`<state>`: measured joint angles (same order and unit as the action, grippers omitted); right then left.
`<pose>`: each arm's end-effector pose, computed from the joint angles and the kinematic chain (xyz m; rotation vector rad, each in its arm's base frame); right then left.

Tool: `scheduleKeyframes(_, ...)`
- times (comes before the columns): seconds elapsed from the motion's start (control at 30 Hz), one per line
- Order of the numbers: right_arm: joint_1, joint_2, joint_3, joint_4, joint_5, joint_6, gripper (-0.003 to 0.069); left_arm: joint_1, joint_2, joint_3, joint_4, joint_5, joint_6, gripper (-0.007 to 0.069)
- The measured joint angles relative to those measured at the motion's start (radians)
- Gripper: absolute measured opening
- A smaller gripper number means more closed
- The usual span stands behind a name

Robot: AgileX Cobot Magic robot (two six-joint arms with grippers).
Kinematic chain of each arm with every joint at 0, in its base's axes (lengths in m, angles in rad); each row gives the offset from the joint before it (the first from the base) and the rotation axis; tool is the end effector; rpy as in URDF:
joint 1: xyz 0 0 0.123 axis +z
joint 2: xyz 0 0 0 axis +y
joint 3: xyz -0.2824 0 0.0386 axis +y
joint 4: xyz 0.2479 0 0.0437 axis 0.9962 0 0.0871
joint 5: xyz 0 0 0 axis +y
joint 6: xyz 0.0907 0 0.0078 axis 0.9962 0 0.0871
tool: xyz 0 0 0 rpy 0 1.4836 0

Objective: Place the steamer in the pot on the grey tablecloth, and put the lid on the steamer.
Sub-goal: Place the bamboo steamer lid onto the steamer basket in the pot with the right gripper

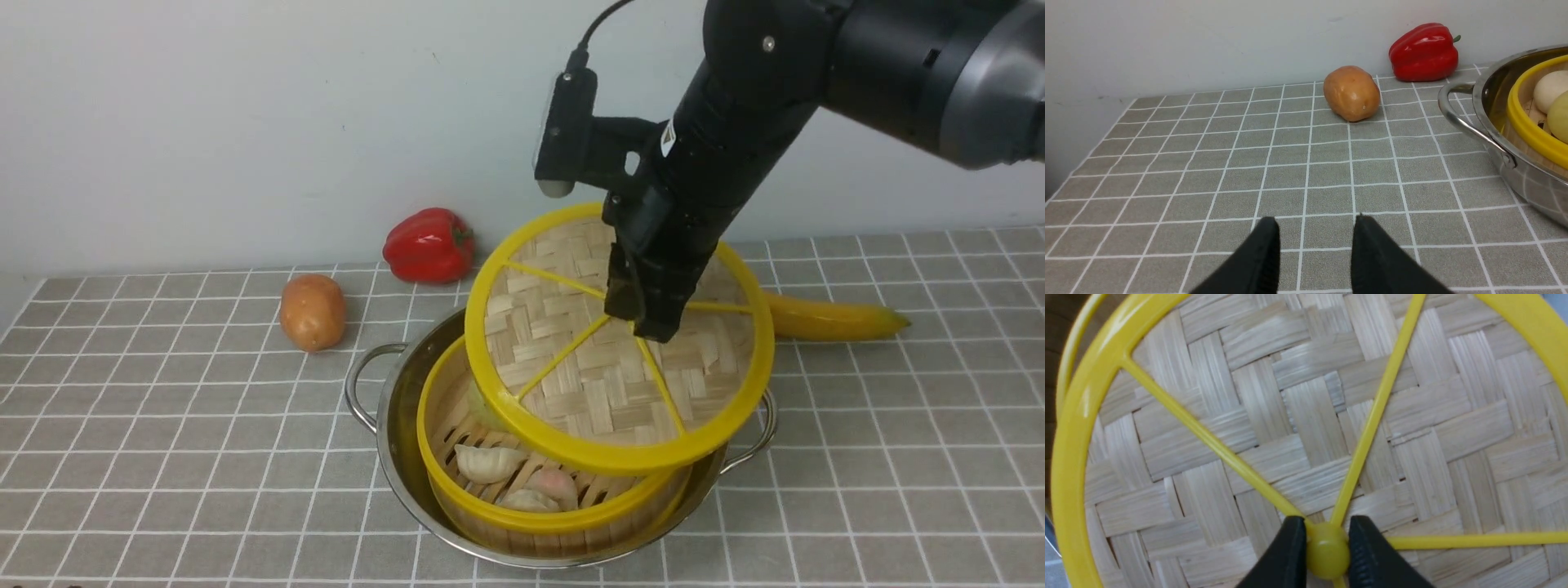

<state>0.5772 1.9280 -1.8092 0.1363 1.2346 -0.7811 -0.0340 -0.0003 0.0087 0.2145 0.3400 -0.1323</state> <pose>0.3401 0.2354 0.3020 -1.7445 2.2178 0.1465 0.0539 0.0047 0.1802 0.0450 1.8245 0.0904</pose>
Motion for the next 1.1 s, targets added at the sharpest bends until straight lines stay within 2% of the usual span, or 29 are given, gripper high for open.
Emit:
scheduleKeyframes(0.23, 0.000, 0.001, 0.000, 0.094, 0.000, -0.137, 0.0146, 0.000, 0.000, 0.000, 0.000, 0.000, 0.000, 0.0243)
scheduleKeyframes(0.57, 0.003, 0.088, 0.000, 0.154, -0.001, -0.169, 0.0146, 0.000, 0.000, 0.000, 0.000, 0.000, 0.000, 0.0243)
scheduleKeyframes(0.93, 0.071, 0.112, -0.001, 0.096, -0.008, -0.201, 0.0146, 0.000, 0.000, 0.000, 0.000, 0.000, 0.000, 0.0243)
scheduleKeyframes(1.1, 0.081, 0.112, -0.023, 0.045, -0.003, -0.165, 0.0146, 0.000, 0.000, 0.000, 0.000, 0.000, 0.000, 0.0243)
